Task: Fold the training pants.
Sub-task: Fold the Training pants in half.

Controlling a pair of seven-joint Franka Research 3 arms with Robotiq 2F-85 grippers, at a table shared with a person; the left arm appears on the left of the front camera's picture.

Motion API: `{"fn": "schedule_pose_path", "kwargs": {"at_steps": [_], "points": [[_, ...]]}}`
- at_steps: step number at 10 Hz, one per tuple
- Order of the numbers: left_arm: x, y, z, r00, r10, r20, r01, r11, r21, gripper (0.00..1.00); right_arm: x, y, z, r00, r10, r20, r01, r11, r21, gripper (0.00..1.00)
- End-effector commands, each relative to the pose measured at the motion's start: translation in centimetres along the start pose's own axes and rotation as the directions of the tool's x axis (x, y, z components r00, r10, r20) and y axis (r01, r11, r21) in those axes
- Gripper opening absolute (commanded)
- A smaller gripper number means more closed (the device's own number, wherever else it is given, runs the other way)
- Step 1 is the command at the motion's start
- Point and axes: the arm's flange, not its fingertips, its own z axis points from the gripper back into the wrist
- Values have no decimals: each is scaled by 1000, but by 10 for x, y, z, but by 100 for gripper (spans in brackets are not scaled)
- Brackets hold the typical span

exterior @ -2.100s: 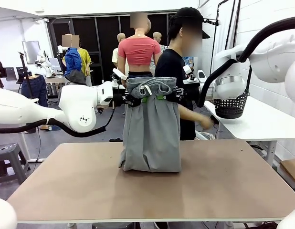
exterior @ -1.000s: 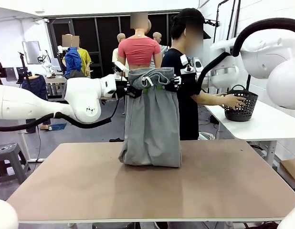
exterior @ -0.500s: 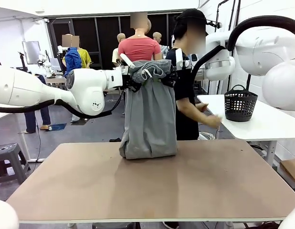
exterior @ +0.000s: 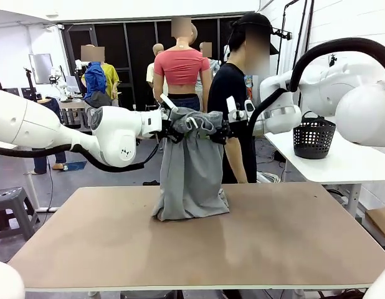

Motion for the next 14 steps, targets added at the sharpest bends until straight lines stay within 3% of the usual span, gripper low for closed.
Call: {"fn": "schedule_pose_path", "kwargs": {"at_steps": [1, 3, 5, 8, 11, 13, 14], "points": [[-5, 4, -1, 994, 101, -47, -104, 993, -50, 0, 2, 16, 15, 980, -199, 13, 199, 980, 12, 0], [-20, -9, 8, 977, 162, -136, -181, 974, -138, 0, -2, 31, 15, 906, -422, -14, 422, 904, 62, 0], [-43, -29, 15, 949, 250, -192, -284, 942, -178, 0, -9, 52, 13, 855, -517, -50, 519, 850, 93, 0], [-72, -52, 39, 902, 373, -219, -427, 849, -310, 0, -23, 80, 15, 796, -598, -90, 605, 782, 150, 0], [-74, -66, 59, 885, 415, -213, -466, 790, -398, 0, -13, 97, 19, 770, -630, -99, 635, 742, 215, 0], [-70, -71, 58, 893, 400, -206, -450, 797, -404, 0, -9, 99, 19, 789, -609, -82, 611, 766, 200, 0], [-67, -67, 55, 907, 382, -179, -421, 824, -378, 0, -6, 92, 19, 813, -578, -76, 581, 795, 175, 0]]}}
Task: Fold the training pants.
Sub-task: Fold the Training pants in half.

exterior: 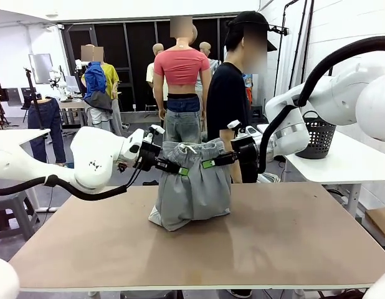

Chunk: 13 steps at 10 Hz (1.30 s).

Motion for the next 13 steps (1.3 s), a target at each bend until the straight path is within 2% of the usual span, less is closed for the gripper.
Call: {"fn": "schedule_pose_path", "kwargs": {"at_steps": [1, 4, 6, 8, 10, 11, 13], "points": [[-3, 0, -1, 1000, 14, -5, -14, 1000, -3, 0, -4, -1, -2, 1000, -10, 1, 10, 1000, 7, 0], [0, -2, -1, 1000, 11, 1, -11, 1000, -6, 0, -2, 0, -3, 1000, -4, -1, 4, 1000, 5, 0], [-7, -25, 5, 998, 68, -7, -68, 995, -69, 0, -8, 24, 5, 994, -96, 60, 93, 994, 55, 0], [-26, -43, 8, 990, 126, -59, -134, 980, -146, 0, -31, 37, 2, 984, -172, 51, 167, 981, 96, 0], [-45, -63, 14, 975, 177, -135, -193, 974, -120, 0, -58, 51, -4, 972, -227, 58, 219, 969, 116, 0], [-54, -69, 15, 966, 214, -144, -231, 967, -111, 0, -69, 57, -7, 968, -240, 73, 231, 966, 116, 0], [-79, -80, 13, 927, 320, -193, -353, 921, -166, 0, -90, 67, -11, 953, -289, 88, 276, 952, 134, 0]]}}
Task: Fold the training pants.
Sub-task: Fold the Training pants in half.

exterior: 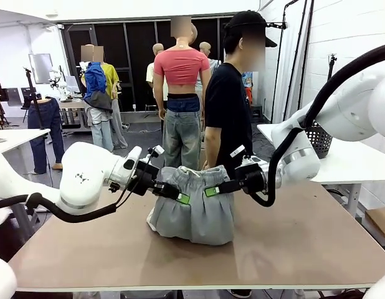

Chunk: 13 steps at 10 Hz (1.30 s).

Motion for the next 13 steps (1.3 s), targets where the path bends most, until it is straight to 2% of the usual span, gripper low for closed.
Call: {"fn": "schedule_pose_path", "kwargs": {"at_steps": [1, 2, 4, 7, 9, 11, 12, 13], "points": [[-32, -5, 10, 988, 136, -79, -140, 988, -57, 0, -2, 7, 14, 997, -26, 69, 28, 999, -25, 0], [-42, 0, 5, 980, 185, -75, -190, 980, -61, 0, -6, 15, 14, 997, -45, 66, 48, 998, -39, 0], [-39, 38, 4, 985, 170, 4, -170, 984, 53, 0, -1, -7, 14, 997, -31, 66, 39, 991, -128, 0], [-40, 68, -4, 989, 145, 35, -149, 976, 158, 0, 2, -40, 12, 996, -75, 52, 84, 975, -207, 0], [-39, 83, -4, 988, 152, 41, -157, 973, 169, 0, 6, -67, 15, 993, -111, 47, 119, 964, -238, 0], [-41, 95, -7, 985, 169, 45, -175, 964, 202, 0, 8, -73, 14, 991, -124, 40, 130, 962, -240, 0], [-35, 94, -6, 991, 130, 46, -136, 974, 181, 0, 12, -67, 11, 996, -85, 1, 83, 970, -228, 0], [-24, 75, -6, 986, 151, 75, -160, 979, 128, 0, -4, -67, -14, 994, -108, 15, 108, 978, -177, 0]]}}
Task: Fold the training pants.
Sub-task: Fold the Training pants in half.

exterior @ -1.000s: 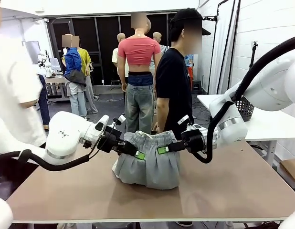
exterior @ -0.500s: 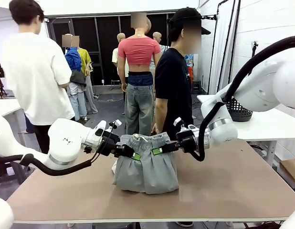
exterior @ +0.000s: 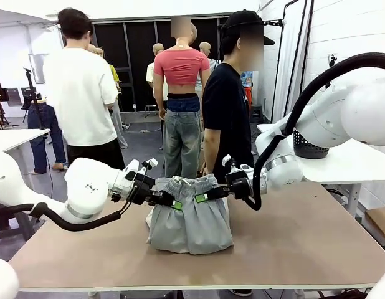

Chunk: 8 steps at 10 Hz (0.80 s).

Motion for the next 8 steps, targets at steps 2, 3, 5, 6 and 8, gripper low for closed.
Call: {"fn": "schedule_pose_path", "kwargs": {"at_steps": [2, 3, 5, 6, 8], "points": [[-3, -1, 1, 1000, 15, -5, -15, 1000, 1, 0, -2, 0, 4, 1000, -8, 10, 8, 1000, -7, 0], [-3, -1, 1, 1000, 15, -5, -15, 1000, 1, 0, -2, 0, 4, 1000, -8, 10, 8, 1000, -7, 0], [10, 8, -3, 1000, 19, -3, -19, 1000, -14, 0, 2, -8, 4, 999, -41, 32, 41, 999, -24, 0], [19, 15, -7, 1000, 24, -15, -25, 1000, -17, 0, 4, -14, 8, 997, -51, 59, 54, 997, -61, 0], [37, 24, -15, 999, 28, -29, -28, 1000, -12, 0, 9, -24, 12, 993, -69, 97, 78, 993, -91, 0]]}}
